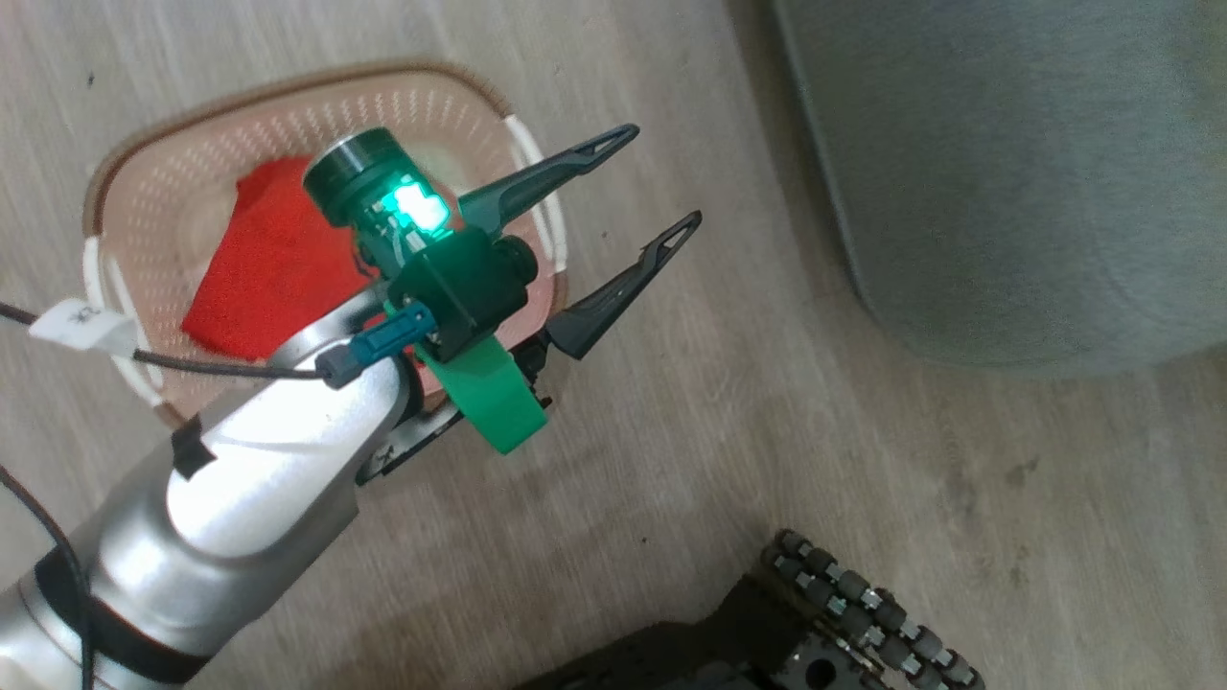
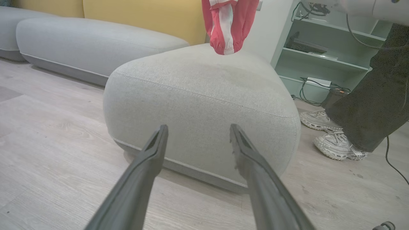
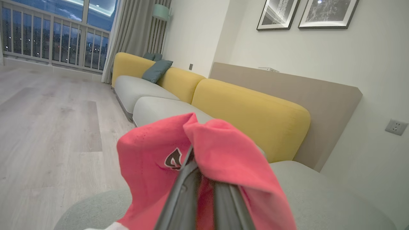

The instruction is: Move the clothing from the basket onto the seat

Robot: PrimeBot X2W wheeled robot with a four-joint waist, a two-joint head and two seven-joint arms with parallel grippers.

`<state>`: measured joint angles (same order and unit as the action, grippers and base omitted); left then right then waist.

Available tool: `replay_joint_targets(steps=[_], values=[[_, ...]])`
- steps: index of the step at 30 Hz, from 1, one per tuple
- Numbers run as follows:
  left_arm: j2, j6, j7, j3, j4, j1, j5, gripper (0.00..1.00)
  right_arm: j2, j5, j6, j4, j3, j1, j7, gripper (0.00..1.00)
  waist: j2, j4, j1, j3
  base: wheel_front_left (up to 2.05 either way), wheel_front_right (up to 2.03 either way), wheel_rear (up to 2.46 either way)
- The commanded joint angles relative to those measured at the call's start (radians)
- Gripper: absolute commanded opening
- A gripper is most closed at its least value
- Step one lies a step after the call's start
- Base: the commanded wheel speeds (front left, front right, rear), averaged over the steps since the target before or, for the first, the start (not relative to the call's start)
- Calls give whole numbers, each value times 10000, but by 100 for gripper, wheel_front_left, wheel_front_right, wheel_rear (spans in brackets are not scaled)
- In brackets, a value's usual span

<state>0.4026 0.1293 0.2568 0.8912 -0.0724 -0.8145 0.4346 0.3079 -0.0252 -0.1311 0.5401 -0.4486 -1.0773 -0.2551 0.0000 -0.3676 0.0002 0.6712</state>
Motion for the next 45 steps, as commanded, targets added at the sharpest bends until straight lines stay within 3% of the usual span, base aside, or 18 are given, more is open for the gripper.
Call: replay_joint_targets(steps=[1, 7, 14, 15, 16, 17, 23, 28, 34, 45], values=[[208, 14, 49, -222, 442, -318, 36, 100, 465, 71, 4, -155, -319, -395, 82, 0, 0, 487, -2, 561, 0, 0, 0], [277, 14, 49, -42, 658, -537, 12, 100, 913, 614, 4, 662, -2066, -1104, 601, 0, 0, 932, -2, 1147, 0, 0, 0], [238, 14, 49, -27, 705, -563, 16, 100, 764, 1450, 4, 1586, -3754, -720, 980, 0, 0, 1159, -2, 1385, 0, 0, 0], [239, 14, 49, -42, 688, -560, 20, 100, 681, 1487, 4, 1734, -3777, -615, 897, 20, 0, 1154, -2, 1382, 0, 0, 0], [236, 14, 49, -55, 666, -556, 29, 100, 589, 1466, 4, 1898, -3753, -520, 807, 52, 0, 1147, -2, 1354, 0, 0, 0], [225, 14, 49, -62, 637, -551, 43, 100, 523, 1465, 4, 2043, -3634, -407, 664, 100, 0, 1140, -2, 1308, 0, 0, 0], [4, 14, 49, -84, 451, -473, 111, 100, 407, 1138, 4, 2930, -2474, 445, 42, 100, 0, 1147, -2, 793, 0, 0, 0], [-167, 14, 49, -161, 276, -287, 148, 100, 316, 694, 4, 2892, -1874, 1202, -54, 100, 0, 1190, -2, 257, 0, 0, 0], [-638, 14, 49, -463, -74, 214, 157, 100, 18, -80, 4, 1636, -734, 2962, -63, 100, 0, 1440, -2, -842, 0, 0, 0], [-1244, 14, 49, -1762, -797, 1447, 107, 100, -534, -647, 4, -538, 1273, 4832, -65, 100, 0, 2173, -2, -2763, 0, 0, 0]])
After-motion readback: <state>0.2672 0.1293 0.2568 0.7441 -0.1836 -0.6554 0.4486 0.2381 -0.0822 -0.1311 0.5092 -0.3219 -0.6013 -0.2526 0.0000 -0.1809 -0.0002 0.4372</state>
